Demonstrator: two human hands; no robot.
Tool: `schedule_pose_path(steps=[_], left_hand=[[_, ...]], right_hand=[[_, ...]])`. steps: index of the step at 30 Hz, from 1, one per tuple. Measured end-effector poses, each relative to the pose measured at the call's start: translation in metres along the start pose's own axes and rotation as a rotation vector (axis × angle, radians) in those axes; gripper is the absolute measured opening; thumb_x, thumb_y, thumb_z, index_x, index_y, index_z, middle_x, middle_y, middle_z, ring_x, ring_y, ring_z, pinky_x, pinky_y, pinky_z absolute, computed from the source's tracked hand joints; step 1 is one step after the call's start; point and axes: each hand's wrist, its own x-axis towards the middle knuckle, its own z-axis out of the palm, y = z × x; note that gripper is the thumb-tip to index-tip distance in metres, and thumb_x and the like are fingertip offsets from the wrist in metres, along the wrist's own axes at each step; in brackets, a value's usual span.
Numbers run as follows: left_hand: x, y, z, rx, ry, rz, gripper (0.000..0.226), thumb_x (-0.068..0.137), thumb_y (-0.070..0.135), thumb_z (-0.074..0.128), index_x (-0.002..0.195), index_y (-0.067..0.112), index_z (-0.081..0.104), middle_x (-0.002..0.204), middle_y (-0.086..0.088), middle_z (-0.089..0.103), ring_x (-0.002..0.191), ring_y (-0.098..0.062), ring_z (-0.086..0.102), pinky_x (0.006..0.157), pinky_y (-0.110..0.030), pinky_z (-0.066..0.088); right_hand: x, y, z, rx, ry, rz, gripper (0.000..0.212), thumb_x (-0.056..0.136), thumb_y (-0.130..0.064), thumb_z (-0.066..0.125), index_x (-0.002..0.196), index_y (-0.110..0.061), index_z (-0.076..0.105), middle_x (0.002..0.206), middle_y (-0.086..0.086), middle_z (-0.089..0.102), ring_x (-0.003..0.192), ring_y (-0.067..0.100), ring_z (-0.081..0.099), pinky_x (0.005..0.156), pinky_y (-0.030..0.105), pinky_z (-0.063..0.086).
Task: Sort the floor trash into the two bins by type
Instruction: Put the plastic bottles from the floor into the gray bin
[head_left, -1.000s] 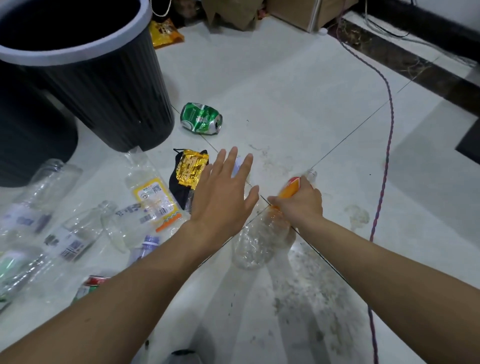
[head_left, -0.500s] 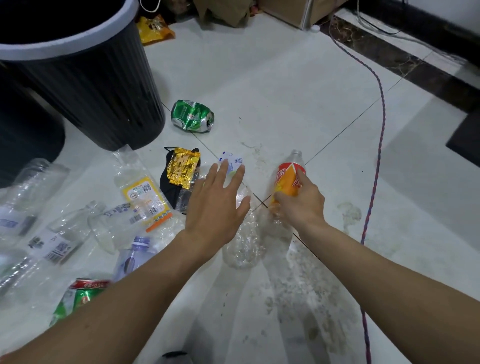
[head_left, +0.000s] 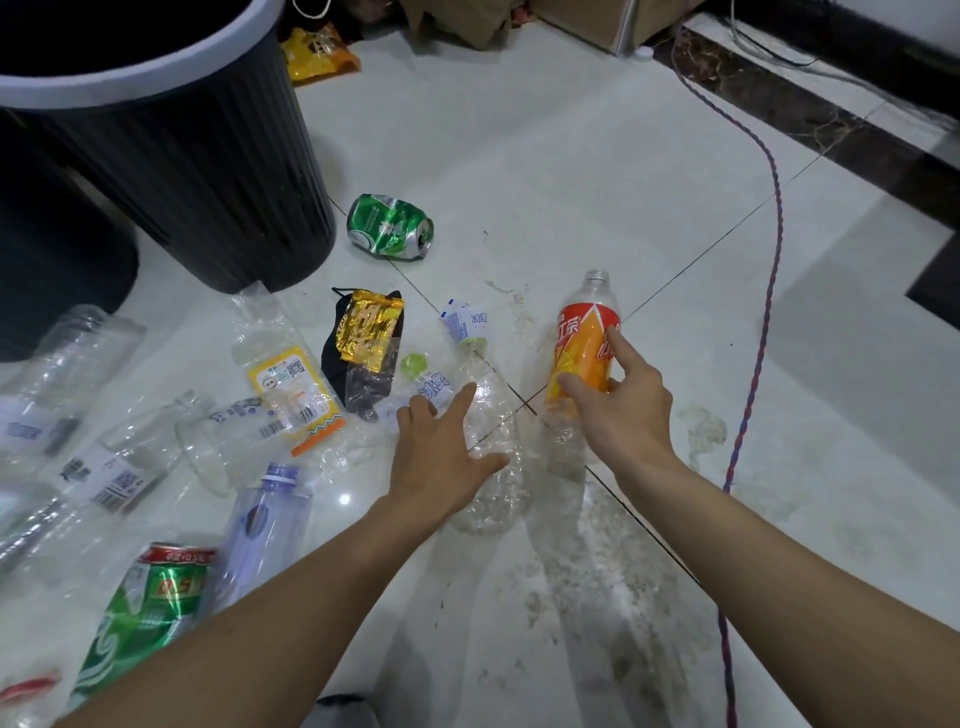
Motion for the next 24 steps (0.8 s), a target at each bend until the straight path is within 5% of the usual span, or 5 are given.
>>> schedule_pose_path(steps=[6,11,16,20,24], left_hand=[[0.000,-0.004,0.008,-0.004,0.076,0.015,0.080,0.081,0.037,0.075,0.147,0.032,0.030,0.124,-0.009,0.031,0.118,-0.025,0.032,0.095,-0.031,0.037],[0.001,-0.005,0.013,-0.050,-0.035,-0.034,0.078,0.085,0.036,0.070,0.149,0.034,0.025,0.130,-0.015,0.043,0.122,-0.031,0.045,0.097,-0.034,0.039],[0.003,-0.008,0.020,-0.185,-0.053,-0.050,0.079,0.085,0.026,0.073,0.149,0.031,0.028,0.104,-0.019,0.063,0.106,-0.031,0.057,0.092,-0.033,0.044],[0.004,-0.006,0.019,-0.322,-0.044,-0.077,0.077,0.083,0.020,0.074,0.147,0.033,0.033,0.113,-0.018,0.063,0.091,-0.022,0.057,0.086,-0.027,0.045],[0.002,-0.001,0.016,-0.409,-0.014,-0.076,0.074,0.084,0.015,0.074,0.145,0.035,0.037,0.115,-0.018,0.062,0.099,-0.025,0.058,0.085,-0.027,0.045]], right_hand=[[0.000,0.007,-0.001,0.017,-0.002,0.020,0.073,0.084,-0.024,0.072,0.148,-0.031,0.036,0.107,-0.011,0.052,0.100,0.013,0.057,0.091,0.029,0.049],[0.000,0.011,-0.001,0.037,-0.007,0.042,0.073,0.084,-0.024,0.072,0.148,-0.031,0.036,0.109,-0.010,0.053,0.097,0.013,0.058,0.088,0.027,0.050],[0.001,0.013,-0.002,0.040,-0.011,0.060,0.073,0.084,-0.024,0.072,0.147,-0.032,0.037,0.109,-0.010,0.055,0.098,0.013,0.060,0.090,0.030,0.052],[0.001,0.014,-0.004,0.055,-0.008,0.073,0.074,0.083,-0.023,0.073,0.148,-0.032,0.037,0.110,-0.010,0.055,0.101,0.015,0.062,0.092,0.034,0.053],[0.001,0.011,-0.008,0.075,-0.002,0.062,0.075,0.083,-0.023,0.073,0.147,-0.032,0.036,0.110,-0.010,0.055,0.102,0.016,0.063,0.092,0.035,0.053]])
